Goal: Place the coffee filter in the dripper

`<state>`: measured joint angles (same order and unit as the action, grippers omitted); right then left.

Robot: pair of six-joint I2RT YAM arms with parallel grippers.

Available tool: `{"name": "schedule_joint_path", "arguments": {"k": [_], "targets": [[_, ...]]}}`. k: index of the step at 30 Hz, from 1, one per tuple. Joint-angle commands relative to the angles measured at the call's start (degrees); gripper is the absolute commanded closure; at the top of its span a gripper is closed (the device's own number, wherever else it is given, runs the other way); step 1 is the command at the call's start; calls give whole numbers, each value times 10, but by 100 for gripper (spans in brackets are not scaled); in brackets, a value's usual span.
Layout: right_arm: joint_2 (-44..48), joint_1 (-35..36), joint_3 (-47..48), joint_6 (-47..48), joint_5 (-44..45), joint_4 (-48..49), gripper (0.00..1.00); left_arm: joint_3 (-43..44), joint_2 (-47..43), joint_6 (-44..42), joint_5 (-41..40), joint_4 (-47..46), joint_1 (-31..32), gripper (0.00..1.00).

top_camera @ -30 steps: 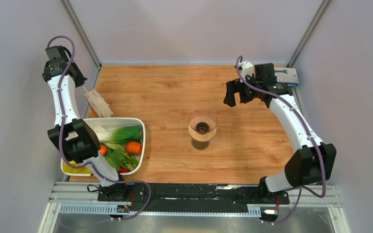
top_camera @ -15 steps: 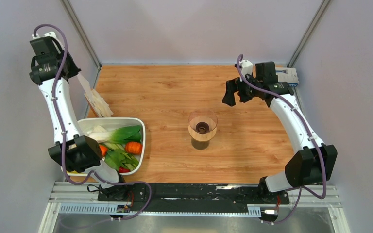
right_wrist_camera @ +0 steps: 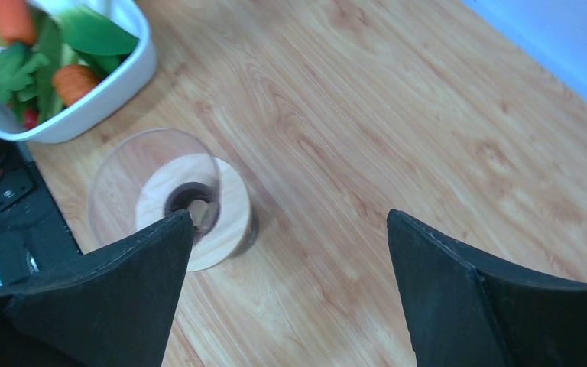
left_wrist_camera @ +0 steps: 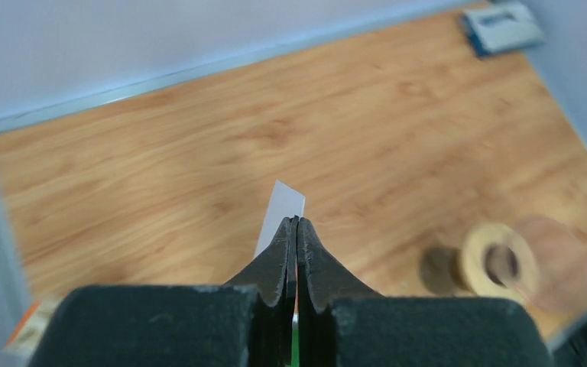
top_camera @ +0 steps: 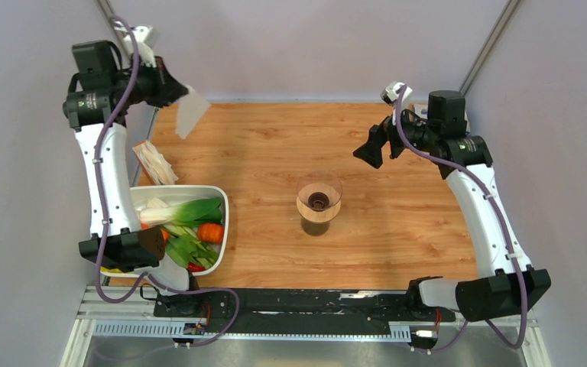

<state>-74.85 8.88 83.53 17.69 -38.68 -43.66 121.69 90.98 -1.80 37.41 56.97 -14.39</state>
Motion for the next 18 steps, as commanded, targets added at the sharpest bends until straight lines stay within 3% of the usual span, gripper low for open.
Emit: {"name": "schedule_joint_path", "arguments": {"k": [1, 7, 13, 18], "targets": [[42, 0, 36, 49, -138, 11, 0, 9, -27, -61, 170, 34, 93, 100], [39, 25, 68, 24, -235, 26, 0, -2, -19, -55, 235, 26, 269, 100], [47, 128, 72, -2, -212, 49, 0, -4, 2, -49, 261, 10, 383, 100], [41, 173, 70, -23, -184, 58, 0, -12, 5, -49, 274, -17, 439, 100]]}}
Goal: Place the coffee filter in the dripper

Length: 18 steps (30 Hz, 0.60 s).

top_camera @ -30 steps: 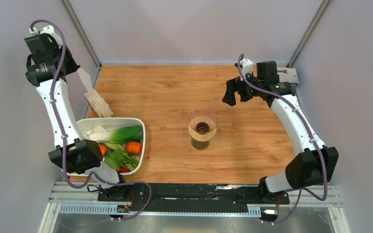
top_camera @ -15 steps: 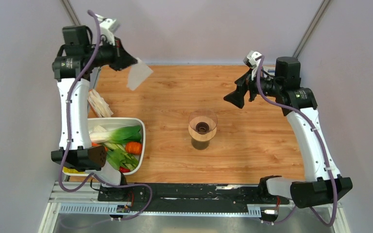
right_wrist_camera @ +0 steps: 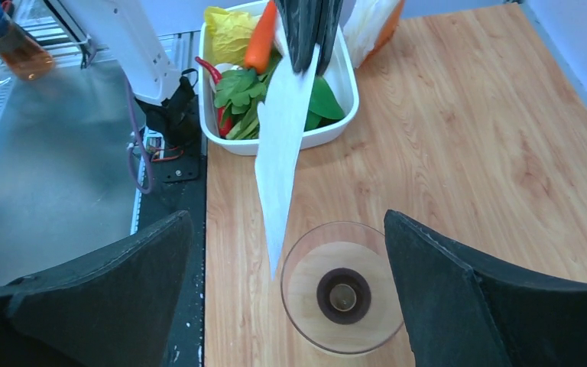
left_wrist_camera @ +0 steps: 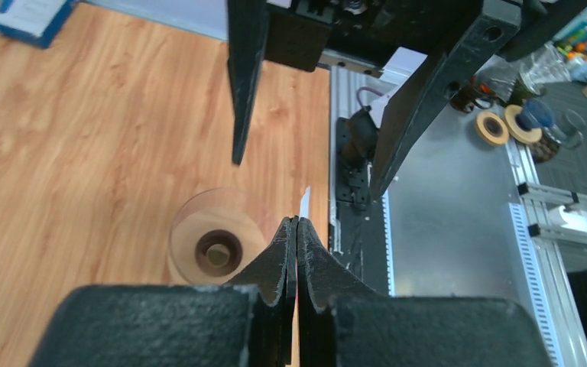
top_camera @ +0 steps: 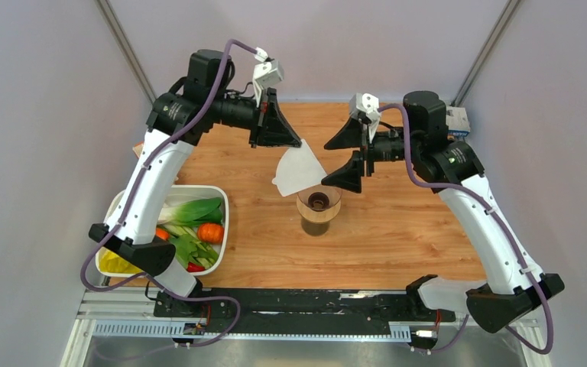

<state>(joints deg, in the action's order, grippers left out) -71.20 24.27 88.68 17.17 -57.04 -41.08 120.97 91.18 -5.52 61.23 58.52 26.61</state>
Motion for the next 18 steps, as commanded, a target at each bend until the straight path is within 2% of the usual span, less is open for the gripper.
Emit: {"name": "schedule_joint_path", "arguments": {"k": [1, 4, 12, 15, 18], "targets": [[1, 22, 19, -23, -4, 34, 0, -8, 3, -7, 37, -38, 39, 100], [-5, 39, 16, -41, -7, 37, 3, -15, 0, 7, 42, -70, 50, 100], [-2, 89, -27, -42, 30, 55, 38, -10, -2, 32, 46, -115, 59, 100], [-3, 94, -29, -48, 45, 66, 54, -13, -4, 35, 46, -116, 62, 100], [-2, 94, -29, -56, 64, 79, 79, -18, -9, 34, 38, -118, 63, 100]]}}
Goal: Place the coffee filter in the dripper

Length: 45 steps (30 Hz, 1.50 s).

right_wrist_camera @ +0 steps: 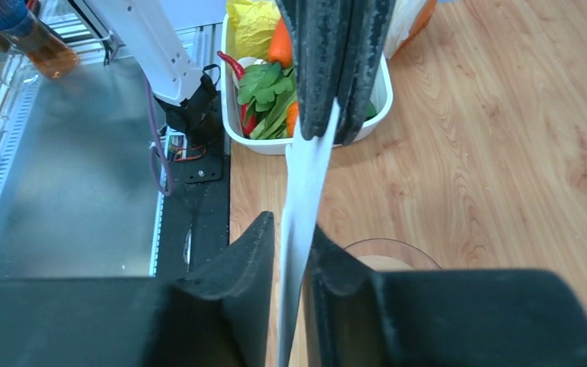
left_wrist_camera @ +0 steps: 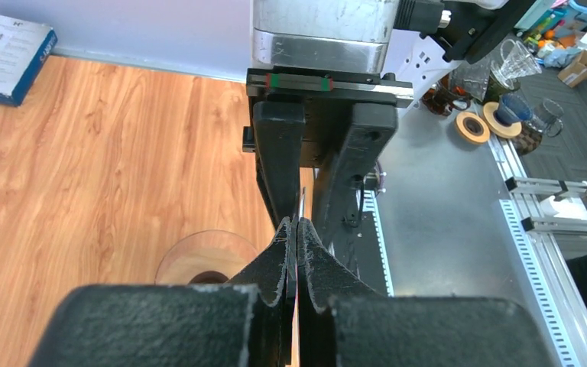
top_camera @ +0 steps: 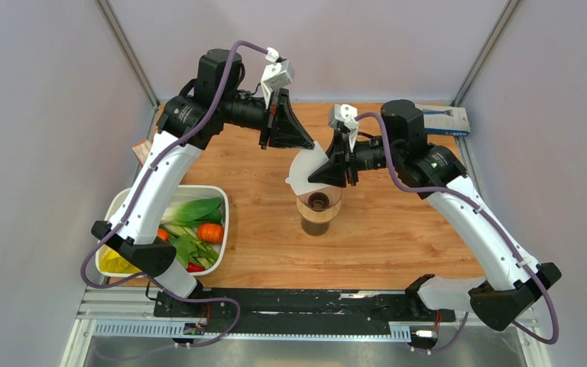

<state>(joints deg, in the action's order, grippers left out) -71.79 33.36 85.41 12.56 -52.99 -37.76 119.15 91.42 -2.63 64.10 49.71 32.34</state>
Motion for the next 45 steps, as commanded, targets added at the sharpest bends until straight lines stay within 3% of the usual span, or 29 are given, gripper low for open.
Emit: {"name": "schedule_joint_path", "arguments": {"k": [1, 2, 3, 5, 7, 9, 12, 14, 19, 22, 25, 33, 45], "targets": [[6, 4, 2, -12, 35, 52, 89, -2, -13, 6, 5, -32, 5, 95], [9, 4, 2, -13, 51, 58, 99, 1, -16, 10, -14, -33, 5, 85], [12, 4, 2, -11, 64, 64, 100, 5, -17, 11, -25, -30, 4, 61], [23, 3, 1, 1, 100, 83, 100, 19, -20, 33, -59, -34, -9, 33], [39, 4, -7, 23, 150, 107, 100, 16, -25, 102, -68, -75, -47, 28], [63, 4, -30, 56, 205, 149, 100, -13, -41, 210, -48, -159, -108, 27], [118, 4, -92, 125, 275, 258, 100, -132, -75, 433, -16, -326, -212, 26], [142, 10, -127, 180, 314, 320, 100, -193, -101, 505, -14, -418, -250, 26], [191, 30, -223, 332, 373, 490, 100, -287, -135, 604, -14, -474, -266, 26], [218, 64, -293, 446, 403, 588, 100, -362, -156, 715, -9, -628, -263, 26], [238, 80, -353, 532, 401, 667, 100, -417, -175, 809, -12, -721, -241, 26], [285, 108, -492, 699, 331, 811, 100, -434, -182, 798, -28, -728, -132, 26], [324, 143, -516, 813, 303, 709, 100, -443, -159, 730, -33, -674, -4, 26]]}}
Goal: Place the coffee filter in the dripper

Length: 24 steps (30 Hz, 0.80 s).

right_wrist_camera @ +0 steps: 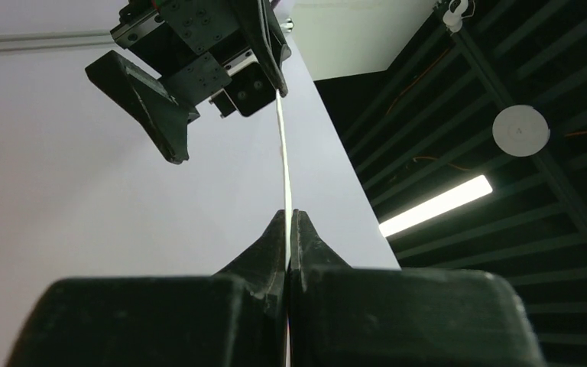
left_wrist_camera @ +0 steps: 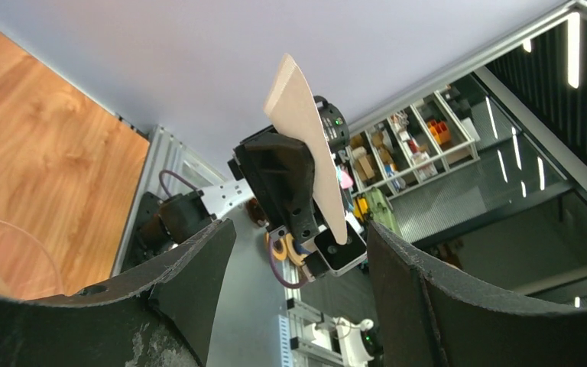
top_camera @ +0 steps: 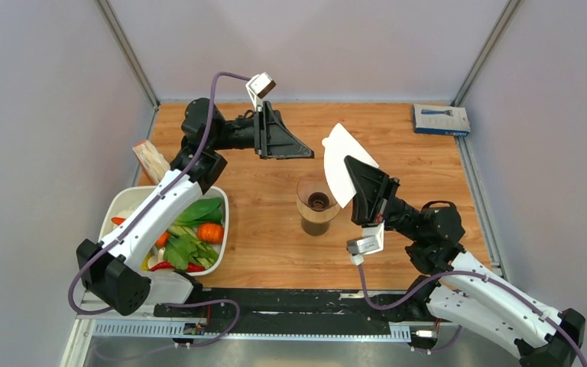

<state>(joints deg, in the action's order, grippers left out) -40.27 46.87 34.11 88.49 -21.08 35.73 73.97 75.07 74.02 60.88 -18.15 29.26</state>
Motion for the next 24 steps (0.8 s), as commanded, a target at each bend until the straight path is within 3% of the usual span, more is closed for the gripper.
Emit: {"name": "schedule_joint_path", "arguments": {"k": [1, 8, 12, 14, 16, 17, 19, 22, 24], "targets": [[10, 10, -3, 61, -16, -33, 100, 11, 5, -40, 0, 6, 38, 26], [6, 18, -5, 85, 7, -54, 100, 15, 18, -53, -7, 5, 71, 30], [-1, 26, -4, 94, 25, -53, 100, 16, 23, -84, -24, 44, 89, 39], [-3, 28, -8, 96, 35, -50, 100, 14, 26, -94, -33, 62, 91, 48], [1, 29, -9, 95, 37, -55, 100, 11, 29, -99, -33, 64, 91, 67], [4, 31, -8, 92, 38, -62, 96, 11, 30, -102, -33, 68, 92, 83], [13, 33, 1, 79, 45, -95, 85, 17, 28, -124, -34, 88, 91, 98], [25, 38, 41, 4, 90, -191, 52, 39, 23, -193, -38, 147, 82, 100], [23, 37, 104, -118, 143, -293, 29, 51, 19, -245, -34, 185, 69, 100]]}}
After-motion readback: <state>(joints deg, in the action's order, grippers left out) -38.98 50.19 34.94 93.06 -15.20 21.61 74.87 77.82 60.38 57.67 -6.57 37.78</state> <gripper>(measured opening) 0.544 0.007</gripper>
